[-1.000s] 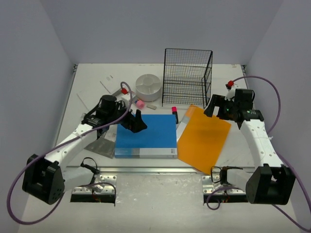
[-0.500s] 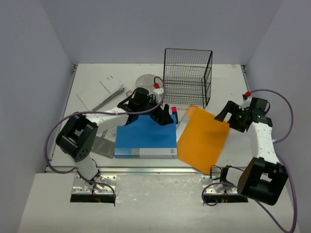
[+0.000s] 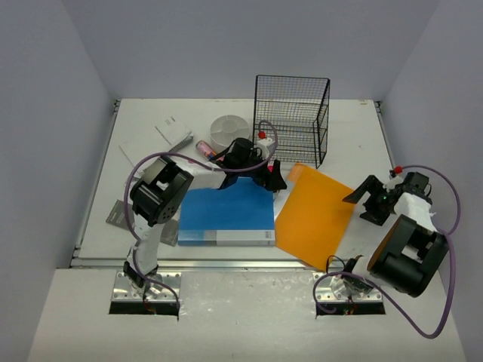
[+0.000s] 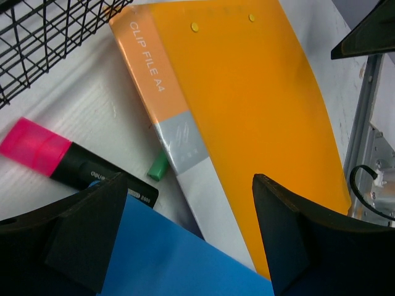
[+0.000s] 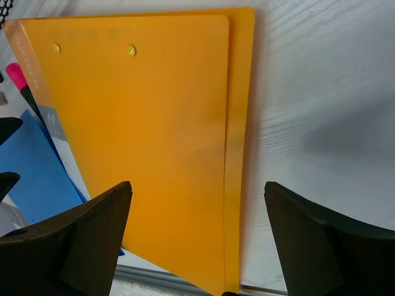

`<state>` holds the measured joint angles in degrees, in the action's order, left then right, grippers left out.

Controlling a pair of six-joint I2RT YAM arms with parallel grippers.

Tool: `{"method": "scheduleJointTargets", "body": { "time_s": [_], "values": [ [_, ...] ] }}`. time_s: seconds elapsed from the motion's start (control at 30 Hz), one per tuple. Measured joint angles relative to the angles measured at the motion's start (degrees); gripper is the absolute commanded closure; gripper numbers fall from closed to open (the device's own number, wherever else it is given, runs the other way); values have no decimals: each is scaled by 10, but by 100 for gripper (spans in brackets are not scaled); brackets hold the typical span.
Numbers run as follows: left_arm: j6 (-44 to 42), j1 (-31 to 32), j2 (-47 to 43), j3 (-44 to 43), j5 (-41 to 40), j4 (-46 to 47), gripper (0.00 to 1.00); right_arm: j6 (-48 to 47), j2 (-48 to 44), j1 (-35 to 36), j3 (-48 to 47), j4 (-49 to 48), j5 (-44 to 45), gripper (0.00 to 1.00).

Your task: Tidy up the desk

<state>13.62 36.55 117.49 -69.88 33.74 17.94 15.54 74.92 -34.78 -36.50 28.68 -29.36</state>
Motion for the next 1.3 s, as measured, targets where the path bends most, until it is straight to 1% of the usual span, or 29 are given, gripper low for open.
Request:
{"method": "scheduleJointTargets", "body": {
  "time_s": [0.1, 0.27, 0.43, 0.6, 0.77, 0.87, 0.97, 1.2, 1.3],
  "values": [
    [7, 4, 23, -21, -1, 3, 21, -9, 13, -14, 6, -6, -8, 13],
    [18, 13, 50, -36, -1, 1, 21, -20, 25, -16, 23, -23, -15, 18],
    [20, 27, 65, -48, -3, -3, 24, -23, 60, -16, 42, -49, -32, 29],
    [25, 40, 70, -57, -3, -15, 30, -29, 73, -16, 56, -74, -52, 46],
    [32, 46, 81, -64, -2, -23, 36, -49, 78, -18, 67, -88, -77, 72],
    [32, 46, 82, -65, -5, -30, 38, -62, 83, -22, 66, -84, -79, 85],
    [31, 46, 82, -65, -7, -33, 40, -70, 83, -25, 58, -71, -80, 87],
    [21, 48, 82, -66, -9, -41, 48, -79, 65, -26, 27, -23, -88, 99],
    [16, 49, 82, -66, -9, -47, 54, -83, 66, -26, 10, 10, -91, 100]
  ]
}}
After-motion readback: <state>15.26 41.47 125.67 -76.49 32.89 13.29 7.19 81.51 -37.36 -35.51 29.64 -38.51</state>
